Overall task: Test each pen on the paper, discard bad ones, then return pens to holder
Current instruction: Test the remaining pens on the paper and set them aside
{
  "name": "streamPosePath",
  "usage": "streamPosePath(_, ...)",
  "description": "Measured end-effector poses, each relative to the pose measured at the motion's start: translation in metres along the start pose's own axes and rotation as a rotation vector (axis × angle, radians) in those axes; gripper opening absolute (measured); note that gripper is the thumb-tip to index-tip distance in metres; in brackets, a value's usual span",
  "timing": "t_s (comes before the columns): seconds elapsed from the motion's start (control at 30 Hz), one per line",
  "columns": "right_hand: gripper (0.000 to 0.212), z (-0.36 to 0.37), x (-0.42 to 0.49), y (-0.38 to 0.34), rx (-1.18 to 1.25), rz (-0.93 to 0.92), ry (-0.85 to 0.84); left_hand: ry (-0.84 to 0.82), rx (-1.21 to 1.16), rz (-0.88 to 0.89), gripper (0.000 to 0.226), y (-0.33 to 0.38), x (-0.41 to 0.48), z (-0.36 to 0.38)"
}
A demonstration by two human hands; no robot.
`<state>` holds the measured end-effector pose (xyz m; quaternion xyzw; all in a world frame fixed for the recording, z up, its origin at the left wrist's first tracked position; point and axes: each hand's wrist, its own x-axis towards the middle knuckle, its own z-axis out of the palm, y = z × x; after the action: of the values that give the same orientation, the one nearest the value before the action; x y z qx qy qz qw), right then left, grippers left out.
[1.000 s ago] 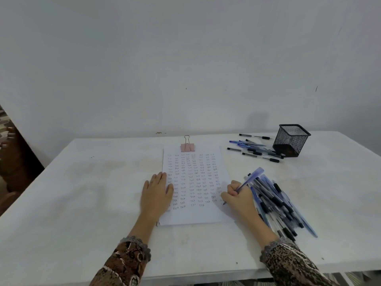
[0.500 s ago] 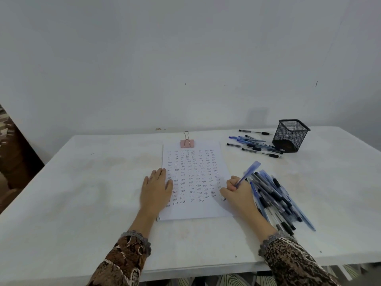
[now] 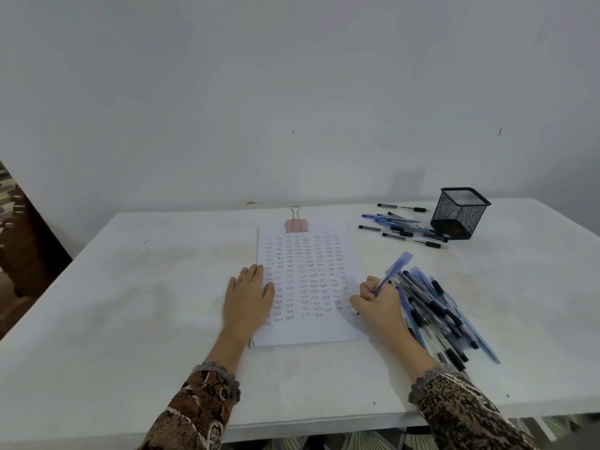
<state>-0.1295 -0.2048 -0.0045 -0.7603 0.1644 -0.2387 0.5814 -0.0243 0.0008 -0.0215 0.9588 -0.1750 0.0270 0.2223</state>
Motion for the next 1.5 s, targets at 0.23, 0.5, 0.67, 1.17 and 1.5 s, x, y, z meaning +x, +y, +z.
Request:
streamPosePath(0.23,0.05,0.002,-0.002,-0.002,-0.033,-0.048,0.001,0.01,0.003,0.003,0.053,-0.001,0.0,0.001)
streamPosePath(0.5,0.045,-0.009,0.005,-0.009,0.554,0.244,0.123,0.019,0.045,0.007,0.052,0.0,0.001,0.002)
streamPosePath(0.67,0.032,-0.014,0.015,-0.03,0.268,0.035,-0.056,0.075,0.017,0.046,0.049,0.002,-0.001,0.001)
streamPosePath(1.17,0.042,0.039,0.034,-0.019,-1.0,-0.894,-0.148,-0.008,-0.088,0.439,0.081,0.025,-0.002,-0.006)
streamPosePath(1.5,0.065,0.011,0.053,-0.027,-0.689,-0.706,-0.13,0.068,-0.4,0.207,0.022,0.022,-0.008,-0.007)
